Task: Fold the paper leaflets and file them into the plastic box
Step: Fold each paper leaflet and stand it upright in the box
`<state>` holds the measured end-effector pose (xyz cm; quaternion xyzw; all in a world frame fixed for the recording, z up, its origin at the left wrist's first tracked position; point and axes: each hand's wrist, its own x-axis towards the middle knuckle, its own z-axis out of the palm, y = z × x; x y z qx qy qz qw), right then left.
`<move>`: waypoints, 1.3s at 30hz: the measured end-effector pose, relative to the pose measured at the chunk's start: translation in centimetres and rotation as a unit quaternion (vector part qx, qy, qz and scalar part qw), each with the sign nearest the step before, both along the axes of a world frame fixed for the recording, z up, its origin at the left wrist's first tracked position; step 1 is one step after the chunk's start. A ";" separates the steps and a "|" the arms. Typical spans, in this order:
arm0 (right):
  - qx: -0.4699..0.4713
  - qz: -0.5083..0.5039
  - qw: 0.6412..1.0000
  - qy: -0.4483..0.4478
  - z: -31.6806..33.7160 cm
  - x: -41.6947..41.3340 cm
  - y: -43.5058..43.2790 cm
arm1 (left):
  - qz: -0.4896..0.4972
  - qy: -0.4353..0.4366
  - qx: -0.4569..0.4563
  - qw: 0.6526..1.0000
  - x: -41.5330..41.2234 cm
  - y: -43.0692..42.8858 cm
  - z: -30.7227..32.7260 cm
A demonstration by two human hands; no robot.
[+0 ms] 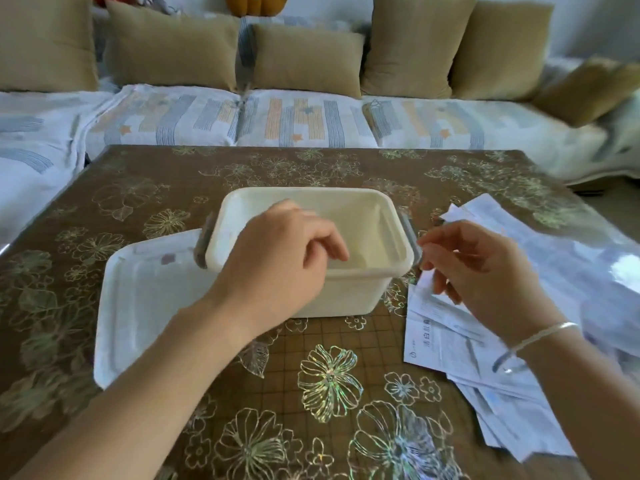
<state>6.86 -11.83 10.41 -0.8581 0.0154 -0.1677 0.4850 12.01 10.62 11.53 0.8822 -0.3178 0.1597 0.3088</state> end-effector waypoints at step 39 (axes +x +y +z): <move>0.198 -0.059 0.973 -0.106 -9.3 -13.4 0.5 | -0.002 0.500 -0.325 0.803 -14.1 -2.3 -10.7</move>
